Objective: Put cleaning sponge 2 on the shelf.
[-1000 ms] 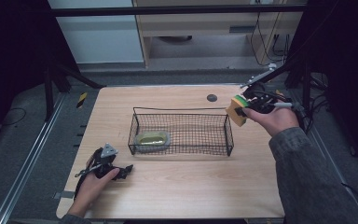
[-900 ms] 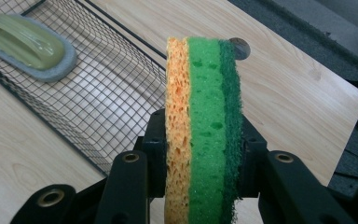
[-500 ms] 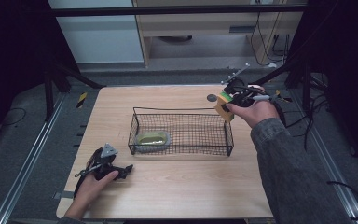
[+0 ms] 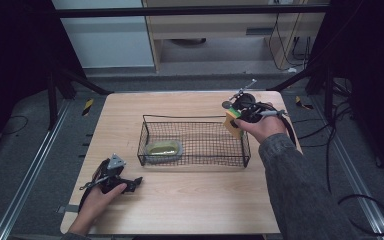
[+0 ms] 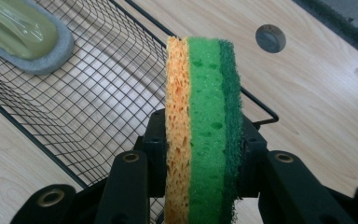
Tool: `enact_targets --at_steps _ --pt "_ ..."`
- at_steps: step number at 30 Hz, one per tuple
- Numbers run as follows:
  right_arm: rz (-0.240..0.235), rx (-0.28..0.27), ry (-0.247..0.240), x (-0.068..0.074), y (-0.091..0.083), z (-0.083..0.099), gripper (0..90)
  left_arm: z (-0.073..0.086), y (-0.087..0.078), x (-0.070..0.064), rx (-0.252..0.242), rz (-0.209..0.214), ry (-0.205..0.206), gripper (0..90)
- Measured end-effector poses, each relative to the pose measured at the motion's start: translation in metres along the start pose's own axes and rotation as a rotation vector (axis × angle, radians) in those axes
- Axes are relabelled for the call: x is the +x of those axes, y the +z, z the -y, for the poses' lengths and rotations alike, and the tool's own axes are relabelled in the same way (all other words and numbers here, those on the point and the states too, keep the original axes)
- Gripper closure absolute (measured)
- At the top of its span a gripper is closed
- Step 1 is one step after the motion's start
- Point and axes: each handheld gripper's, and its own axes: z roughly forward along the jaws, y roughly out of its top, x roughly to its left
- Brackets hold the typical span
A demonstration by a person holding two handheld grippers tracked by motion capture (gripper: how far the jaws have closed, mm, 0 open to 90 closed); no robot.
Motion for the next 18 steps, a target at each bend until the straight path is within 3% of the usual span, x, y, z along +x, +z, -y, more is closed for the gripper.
enact_targets --at_steps 18 --pt "-0.028 0.014 0.017 -0.01 0.025 0.018 64.6 0.0 0.0 0.0 0.0 0.0 0.002 0.0"
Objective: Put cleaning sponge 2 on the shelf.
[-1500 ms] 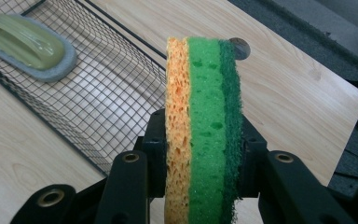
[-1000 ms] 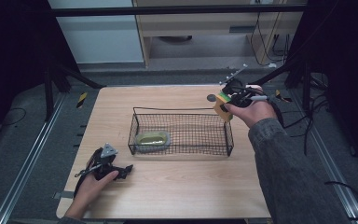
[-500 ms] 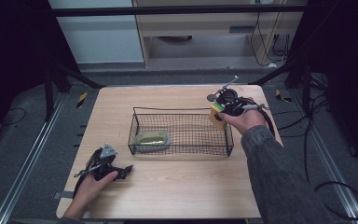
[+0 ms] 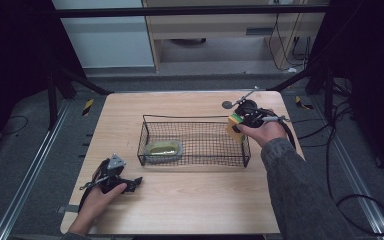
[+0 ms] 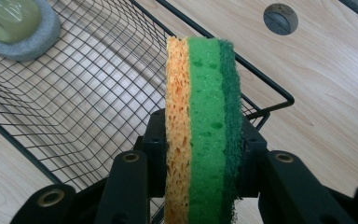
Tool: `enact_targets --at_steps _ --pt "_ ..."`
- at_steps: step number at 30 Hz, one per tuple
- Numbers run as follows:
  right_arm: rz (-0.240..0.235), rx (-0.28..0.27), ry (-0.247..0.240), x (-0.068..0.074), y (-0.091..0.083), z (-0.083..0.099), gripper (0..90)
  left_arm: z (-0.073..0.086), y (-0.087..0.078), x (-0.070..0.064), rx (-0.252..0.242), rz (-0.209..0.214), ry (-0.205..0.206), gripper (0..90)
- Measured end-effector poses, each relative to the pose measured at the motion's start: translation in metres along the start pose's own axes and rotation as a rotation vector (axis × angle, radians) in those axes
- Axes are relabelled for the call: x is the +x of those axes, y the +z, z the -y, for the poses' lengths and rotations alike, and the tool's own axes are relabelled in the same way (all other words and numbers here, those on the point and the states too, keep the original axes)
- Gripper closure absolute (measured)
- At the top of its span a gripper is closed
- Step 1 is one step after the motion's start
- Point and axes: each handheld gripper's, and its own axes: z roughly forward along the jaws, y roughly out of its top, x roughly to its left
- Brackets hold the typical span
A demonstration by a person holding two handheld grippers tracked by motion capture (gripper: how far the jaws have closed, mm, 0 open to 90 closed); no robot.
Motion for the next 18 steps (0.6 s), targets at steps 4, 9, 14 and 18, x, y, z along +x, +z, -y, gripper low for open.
enact_targets --at_steps 4,9,14,18 --pt "-0.001 0.002 0.006 -0.004 0.004 0.002 64.6 0.0 0.0 0.0 0.0 0.0 0.001 0.0" --pt "0.007 0.008 0.005 -0.007 0.009 0.004 64.6 0.0 0.0 0.0 0.0 0.0 0.0 0.0" --pt "0.013 0.016 0.002 -0.006 0.014 0.006 64.6 0.0 0.0 0.0 0.0 0.0 0.0 0.0" --pt "0.008 0.016 0.003 -0.007 0.017 0.007 64.6 0.0 0.0 0.0 0.0 0.0 0.001 0.0"
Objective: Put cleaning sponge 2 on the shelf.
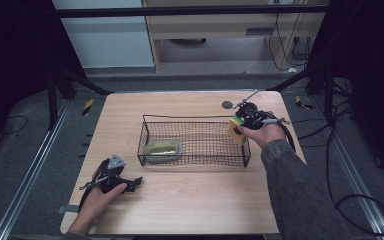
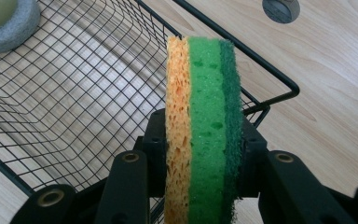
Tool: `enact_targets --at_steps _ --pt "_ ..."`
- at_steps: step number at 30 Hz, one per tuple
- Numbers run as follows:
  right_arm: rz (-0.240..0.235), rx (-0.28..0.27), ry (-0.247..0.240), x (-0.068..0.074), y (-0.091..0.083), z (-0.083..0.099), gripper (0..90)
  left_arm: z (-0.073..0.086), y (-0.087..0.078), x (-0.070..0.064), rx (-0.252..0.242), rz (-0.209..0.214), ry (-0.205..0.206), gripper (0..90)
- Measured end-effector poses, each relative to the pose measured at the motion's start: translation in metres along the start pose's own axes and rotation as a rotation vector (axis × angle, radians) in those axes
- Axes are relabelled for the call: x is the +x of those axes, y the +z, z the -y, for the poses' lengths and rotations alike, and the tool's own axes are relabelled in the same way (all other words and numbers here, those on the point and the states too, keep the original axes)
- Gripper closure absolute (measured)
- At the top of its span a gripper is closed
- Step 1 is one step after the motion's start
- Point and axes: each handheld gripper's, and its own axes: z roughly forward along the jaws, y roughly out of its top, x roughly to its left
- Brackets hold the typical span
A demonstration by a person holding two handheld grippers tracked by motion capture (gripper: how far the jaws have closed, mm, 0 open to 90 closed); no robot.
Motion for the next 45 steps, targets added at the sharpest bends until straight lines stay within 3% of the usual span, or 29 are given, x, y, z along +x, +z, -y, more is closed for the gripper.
enact_targets --at_steps 16,25,45 --pt "0.024 0.021 -0.013 0.004 0.022 0.001 64.4 0.0 0.0 0.0 0.0 0.0 0.001 0.0" --pt "0.037 0.055 -0.051 0.01 0.036 0.005 64.2 0.0 0.0 0.0 0.0 0.002 -0.003 0.0" --pt "0.055 0.046 -0.08 0.017 0.033 0.005 58.4 0.0 0.0 0.0 0.0 0.003 -0.003 0.0"
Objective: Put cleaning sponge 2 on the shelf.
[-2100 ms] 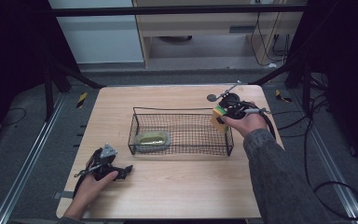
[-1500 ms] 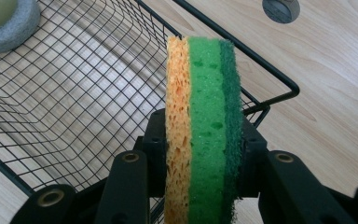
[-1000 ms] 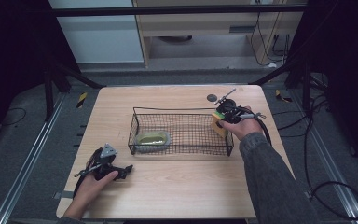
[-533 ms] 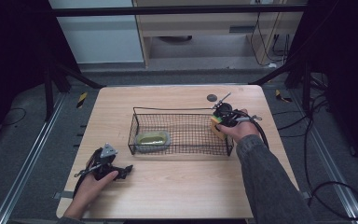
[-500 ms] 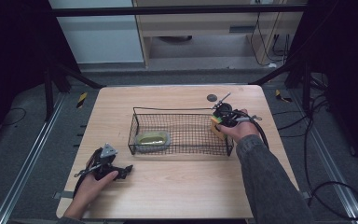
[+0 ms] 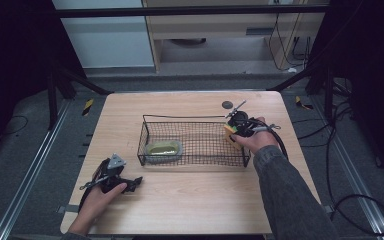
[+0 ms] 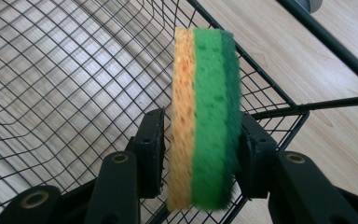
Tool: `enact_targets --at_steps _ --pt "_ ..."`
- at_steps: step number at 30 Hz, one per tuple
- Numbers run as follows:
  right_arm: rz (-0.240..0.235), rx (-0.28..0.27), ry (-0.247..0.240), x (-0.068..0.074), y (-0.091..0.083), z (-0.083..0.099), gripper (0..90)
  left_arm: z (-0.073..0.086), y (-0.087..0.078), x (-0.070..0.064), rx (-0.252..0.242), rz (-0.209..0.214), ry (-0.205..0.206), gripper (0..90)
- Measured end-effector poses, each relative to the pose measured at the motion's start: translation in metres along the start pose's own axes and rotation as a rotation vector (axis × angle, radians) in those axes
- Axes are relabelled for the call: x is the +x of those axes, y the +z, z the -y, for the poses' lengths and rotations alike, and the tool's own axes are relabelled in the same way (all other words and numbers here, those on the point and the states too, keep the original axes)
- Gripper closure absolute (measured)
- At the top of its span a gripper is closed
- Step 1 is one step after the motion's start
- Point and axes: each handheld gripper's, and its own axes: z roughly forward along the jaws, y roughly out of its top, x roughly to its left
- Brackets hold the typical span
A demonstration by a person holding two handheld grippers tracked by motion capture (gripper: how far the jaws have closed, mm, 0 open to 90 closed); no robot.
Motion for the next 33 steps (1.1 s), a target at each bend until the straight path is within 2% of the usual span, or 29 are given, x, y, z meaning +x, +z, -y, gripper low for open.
enact_targets --at_steps 7,15,19,33 --pt "-0.006 -0.02 0.003 0.001 -0.006 -0.001 60.9 0.0 0.0 0.0 0.0 0.0 0.0 0.0" --pt "-0.01 -0.025 -0.005 0.006 -0.012 -0.002 55.4 0.0 0.0 0.0 0.0 0.0 0.0 0.0" --pt "-0.012 -0.031 -0.006 0.008 -0.015 -0.004 56.5 0.0 0.0 0.0 0.0 0.0 0.0 0.0" --pt "-0.058 -0.054 -0.017 0.019 -0.027 -0.001 59.3 0.0 0.0 0.0 0.004 0.0 0.005 0.0"
